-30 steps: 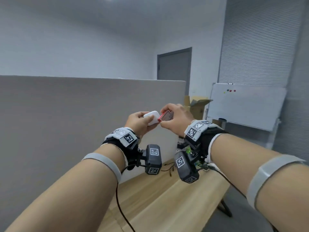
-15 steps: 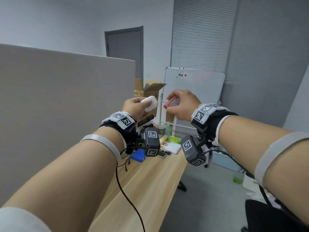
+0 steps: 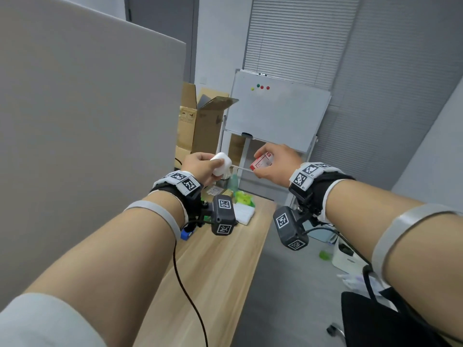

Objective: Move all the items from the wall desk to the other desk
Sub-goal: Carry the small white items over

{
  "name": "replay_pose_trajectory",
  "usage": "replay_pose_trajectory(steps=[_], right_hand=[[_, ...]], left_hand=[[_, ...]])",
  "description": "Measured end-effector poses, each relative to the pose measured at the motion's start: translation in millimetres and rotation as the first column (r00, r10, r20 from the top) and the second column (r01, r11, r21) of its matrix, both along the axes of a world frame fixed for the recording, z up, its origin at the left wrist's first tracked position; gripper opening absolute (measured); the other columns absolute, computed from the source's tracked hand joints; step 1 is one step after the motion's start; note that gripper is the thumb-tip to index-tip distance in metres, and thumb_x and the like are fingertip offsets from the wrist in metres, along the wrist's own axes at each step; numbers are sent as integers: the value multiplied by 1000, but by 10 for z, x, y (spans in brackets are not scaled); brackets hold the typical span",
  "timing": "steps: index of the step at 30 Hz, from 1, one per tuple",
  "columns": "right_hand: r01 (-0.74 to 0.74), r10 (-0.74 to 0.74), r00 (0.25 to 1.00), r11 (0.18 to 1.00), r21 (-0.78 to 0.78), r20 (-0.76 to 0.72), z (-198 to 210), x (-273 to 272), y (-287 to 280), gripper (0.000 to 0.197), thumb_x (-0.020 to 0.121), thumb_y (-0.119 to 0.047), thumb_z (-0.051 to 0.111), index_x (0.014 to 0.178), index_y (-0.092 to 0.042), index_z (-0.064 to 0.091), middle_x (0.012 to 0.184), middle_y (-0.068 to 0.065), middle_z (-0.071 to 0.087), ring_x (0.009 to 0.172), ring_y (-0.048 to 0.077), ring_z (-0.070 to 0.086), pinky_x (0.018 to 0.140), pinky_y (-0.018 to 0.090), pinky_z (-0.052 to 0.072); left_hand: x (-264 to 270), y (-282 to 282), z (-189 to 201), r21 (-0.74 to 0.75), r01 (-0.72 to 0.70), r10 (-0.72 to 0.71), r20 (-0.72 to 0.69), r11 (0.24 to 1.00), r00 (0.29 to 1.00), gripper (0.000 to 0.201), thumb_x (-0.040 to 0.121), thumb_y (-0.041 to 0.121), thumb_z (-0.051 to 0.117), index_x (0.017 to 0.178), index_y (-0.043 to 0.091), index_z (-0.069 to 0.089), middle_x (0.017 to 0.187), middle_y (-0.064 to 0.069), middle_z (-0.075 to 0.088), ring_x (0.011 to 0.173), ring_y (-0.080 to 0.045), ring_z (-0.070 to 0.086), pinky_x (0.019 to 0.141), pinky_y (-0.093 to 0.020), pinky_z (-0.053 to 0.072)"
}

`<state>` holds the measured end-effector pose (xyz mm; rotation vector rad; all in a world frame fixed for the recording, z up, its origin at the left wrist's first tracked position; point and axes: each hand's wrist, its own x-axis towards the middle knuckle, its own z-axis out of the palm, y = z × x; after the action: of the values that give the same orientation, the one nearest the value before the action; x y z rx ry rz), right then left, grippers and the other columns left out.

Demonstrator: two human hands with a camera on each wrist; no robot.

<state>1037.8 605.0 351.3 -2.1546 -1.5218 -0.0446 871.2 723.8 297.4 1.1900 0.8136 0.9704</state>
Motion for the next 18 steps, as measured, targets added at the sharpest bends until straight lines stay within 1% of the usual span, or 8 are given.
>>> replay_pose_trajectory(steps=[2, 4, 6, 8, 13, 15, 17, 18], right_hand=[[-4, 5, 1000, 1000, -29, 13, -82, 137, 183, 38, 71, -34, 77, 106, -34, 64, 114, 3, 58, 94, 19, 58, 75, 24, 41], [-15, 16, 1000, 998, -57, 13, -181, 288, 367, 37, 71, -35, 77, 105, -35, 63, 115, 3, 60, 96, 20, 59, 74, 24, 41], [-34, 34, 999, 995, -96, -5, -308, 465, 538, 38, 71, -32, 77, 106, -32, 64, 114, 4, 62, 96, 20, 59, 73, 25, 41], [-58, 53, 998, 991, -120, -42, -465, 678, 704, 38, 72, -30, 78, 108, -30, 64, 114, 4, 63, 95, 20, 61, 71, 26, 45], [-114, 98, 991, 975, -193, -91, -939, 1364, 1195, 38, 73, -29, 80, 108, -27, 65, 113, 0, 66, 93, 16, 61, 72, 25, 47], [-135, 112, 988, 961, -241, -107, -1146, 1649, 1434, 38, 73, -28, 80, 108, -27, 67, 112, 0, 68, 93, 15, 60, 75, 24, 46], [-171, 141, 983, 932, -319, -115, -1374, 1869, 1683, 38, 72, -26, 80, 108, -27, 68, 113, 0, 68, 93, 16, 58, 75, 24, 45], [-201, 170, 979, 911, -360, -114, -1498, 1952, 1810, 38, 70, -27, 80, 107, -28, 68, 112, 0, 67, 93, 16, 58, 76, 25, 46]], left_hand=[[151, 185, -150, -43, 10, -10, -11, 999, 1000, 17, 83, 8, 75, 98, 10, 68, 118, -21, 63, 106, -37, 65, 82, -47, 60], [310, 350, -282, -88, 9, -8, 5, 996, 1000, 27, 83, 6, 75, 110, 4, 68, 122, -22, 61, 109, -39, 62, 83, -48, 60], [477, 475, -387, -113, -4, 4, 2, 994, 1000, 33, 87, 3, 70, 119, -3, 65, 121, -22, 60, 111, -39, 60, 84, -45, 59], [648, 599, -490, -122, -37, 33, -40, 992, 999, 32, 89, 1, 67, 120, -5, 63, 118, -22, 59, 110, -38, 59, 79, -39, 57], [1064, 1040, -909, -171, -143, 113, -177, 975, 978, 21, 89, 2, 66, 110, -2, 67, 115, -22, 59, 110, -39, 60, 85, -44, 57], [1196, 1205, -1114, -176, -199, 147, -271, 964, 951, 16, 88, 6, 69, 103, 2, 69, 108, -21, 62, 95, -35, 64, 77, -42, 60], [1301, 1323, -1312, -169, -260, 182, -375, 951, 909, 23, 87, 11, 71, 108, 2, 69, 98, -20, 64, 71, -29, 61, 57, -31, 56], [1346, 1367, -1402, -180, -286, 191, -415, 941, 890, 26, 86, 13, 72, 110, 3, 69, 98, -20, 64, 71, -28, 60, 56, -30, 52]])
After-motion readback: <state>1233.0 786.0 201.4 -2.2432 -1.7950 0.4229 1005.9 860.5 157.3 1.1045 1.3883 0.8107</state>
